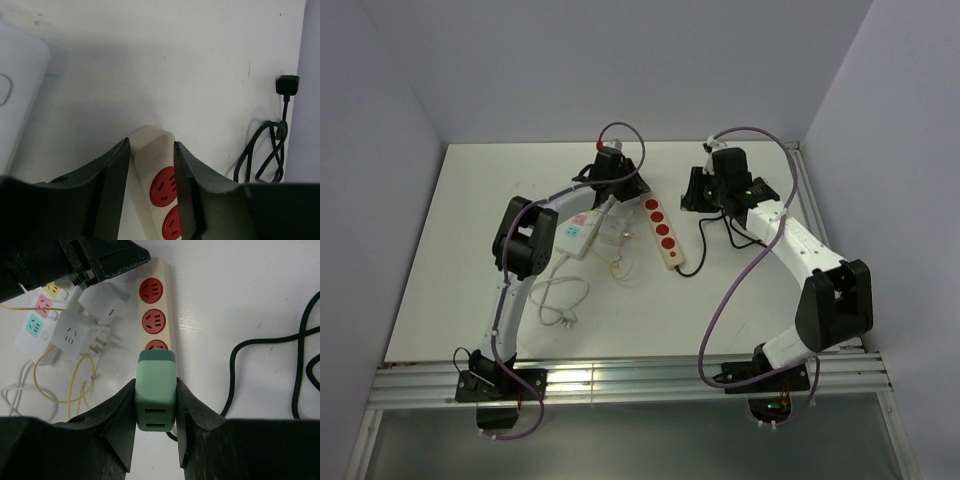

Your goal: Insert the plug

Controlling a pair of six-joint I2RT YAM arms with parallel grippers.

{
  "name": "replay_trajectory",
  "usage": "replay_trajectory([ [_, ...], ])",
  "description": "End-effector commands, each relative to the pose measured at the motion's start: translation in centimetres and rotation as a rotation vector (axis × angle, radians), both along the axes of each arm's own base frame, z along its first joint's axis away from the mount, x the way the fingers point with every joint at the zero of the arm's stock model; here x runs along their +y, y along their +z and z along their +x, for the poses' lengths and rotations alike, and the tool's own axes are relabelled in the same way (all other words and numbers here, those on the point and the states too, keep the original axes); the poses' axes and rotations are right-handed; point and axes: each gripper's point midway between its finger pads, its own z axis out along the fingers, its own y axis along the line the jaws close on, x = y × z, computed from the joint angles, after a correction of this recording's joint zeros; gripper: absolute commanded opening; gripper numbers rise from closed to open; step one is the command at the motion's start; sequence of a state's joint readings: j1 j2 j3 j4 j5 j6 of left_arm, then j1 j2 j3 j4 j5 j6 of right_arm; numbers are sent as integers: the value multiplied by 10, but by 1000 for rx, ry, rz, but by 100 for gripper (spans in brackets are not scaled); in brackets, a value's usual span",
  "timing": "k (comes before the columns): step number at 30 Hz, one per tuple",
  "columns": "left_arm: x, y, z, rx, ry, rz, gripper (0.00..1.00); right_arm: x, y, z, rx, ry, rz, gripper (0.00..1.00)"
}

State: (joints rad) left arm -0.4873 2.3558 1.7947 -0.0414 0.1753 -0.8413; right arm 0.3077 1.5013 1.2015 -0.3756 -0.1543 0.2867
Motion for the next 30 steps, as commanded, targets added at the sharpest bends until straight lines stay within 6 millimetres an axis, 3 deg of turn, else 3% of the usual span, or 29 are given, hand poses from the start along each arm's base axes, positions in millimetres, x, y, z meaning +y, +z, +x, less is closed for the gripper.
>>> replay_trajectory([
  [1, -36, 22, -6, -51, -93, -106, 46, -11, 36, -2, -95, -30, -18, 0],
  [7, -34, 19, 4, -81, -58, -64, 48, -21, 40, -8, -105, -62, -41, 0],
  [12, -30, 23, 26, -163, -26, -11, 53, -22, 38, -8, -110, -66, -42, 0],
  [17, -45, 18, 39, -172, -69, -25, 53, -19, 36, -6, -103, -57, -35, 0],
  [21, -45, 8, 35, -148, -79, -26, 50, -17, 34, -5, -97, -53, -32, 0],
  [22, -44, 14, 33, -154, -76, -28, 47, -18, 33, -4, -95, -55, -35, 0],
  [23, -40, -1, 25, -127, -77, -13, 47, -18, 32, -5, -94, -54, -36, 0],
  [30, -40, -11, -5, -114, -108, -36, 38, -13, 26, -6, -77, -22, -29, 0],
])
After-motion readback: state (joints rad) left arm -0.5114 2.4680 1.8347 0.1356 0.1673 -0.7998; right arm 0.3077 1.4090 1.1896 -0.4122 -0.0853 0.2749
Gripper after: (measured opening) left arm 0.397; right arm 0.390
